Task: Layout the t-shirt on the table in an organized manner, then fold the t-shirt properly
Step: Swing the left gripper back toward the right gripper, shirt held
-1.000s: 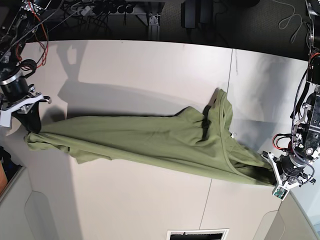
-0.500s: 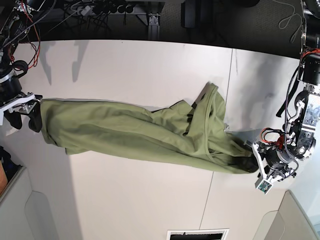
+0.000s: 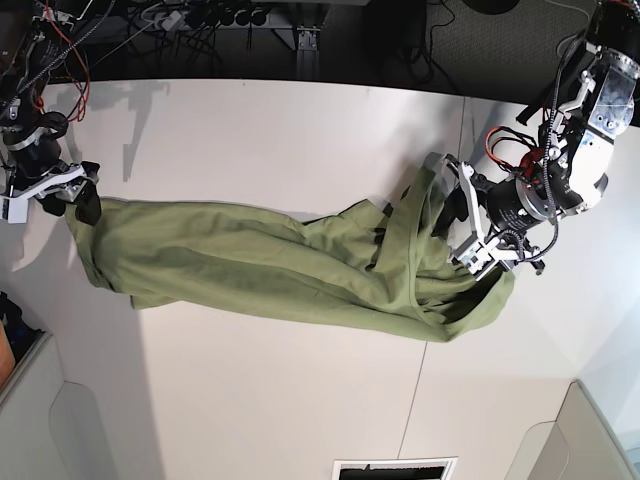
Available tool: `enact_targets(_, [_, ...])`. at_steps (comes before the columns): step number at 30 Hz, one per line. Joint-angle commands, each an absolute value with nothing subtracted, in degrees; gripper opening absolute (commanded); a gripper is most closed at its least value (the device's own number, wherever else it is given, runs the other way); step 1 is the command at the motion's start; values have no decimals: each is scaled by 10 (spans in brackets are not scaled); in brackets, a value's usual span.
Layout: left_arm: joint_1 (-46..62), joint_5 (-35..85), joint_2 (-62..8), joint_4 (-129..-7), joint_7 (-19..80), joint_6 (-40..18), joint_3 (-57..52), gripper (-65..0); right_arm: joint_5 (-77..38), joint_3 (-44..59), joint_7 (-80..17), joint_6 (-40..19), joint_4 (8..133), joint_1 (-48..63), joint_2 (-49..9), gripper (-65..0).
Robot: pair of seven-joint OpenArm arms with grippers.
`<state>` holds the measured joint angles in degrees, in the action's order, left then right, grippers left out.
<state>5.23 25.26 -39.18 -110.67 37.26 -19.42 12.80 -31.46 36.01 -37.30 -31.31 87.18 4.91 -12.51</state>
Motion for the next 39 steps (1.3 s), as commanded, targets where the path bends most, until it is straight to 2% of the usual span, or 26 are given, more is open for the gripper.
enact_targets(1, [56, 251, -394, -1116, 362, -188, 107, -338, -323, 361, -358, -316, 870, 43, -133, -226])
enact_targets(10, [130, 259, -315, -1086, 360, -193, 96, -338, -272, 343, -321, -310, 841, 25, -133, -226])
enact_targets(20, [130, 205, -220, -1005, 338, -193, 96, -338, -137, 244, -294, -212, 827, 1, -133, -226])
enact_targets(23, [130, 174, -206, -996, 318, -156, 96, -345, -116, 226, -294, -207, 798, -13, -133, -231])
enact_targets(25, [130, 158, -207, -996, 309, -138, 96, -409, -116, 222, -293, -207, 781, -19, -133, -277])
enact_targets(26, [130, 148, -207, -996, 308, -136, 96, -468, -116, 222, -293, -207, 774, -21, -133, -326])
enact_targets(28, [130, 134, -207, -996, 309, -137, 96, -604, -119, 222, -294, -206, 765, -23, -133, -454])
enact_targets(29, [130, 127, -208, -996, 309, -137, 96, -650, -118, 222, -294, -206, 765, -23, -133, -524])
enact_targets(31, [130, 122, -213, -997, 309, -137, 96, -650, -118, 222, -296, -211, 766, -23, -133, -650])
enact_targets(35, [135, 121, -230, -1031, 306, -136, 79, -650, -123, 224, -298, -239, 793, -19, -135, -650])
enact_targets(39, [171, 126, -258, -1118, 307, -137, 43, -650, -140, 240, -314, -243, 882, 21, -136, -650])
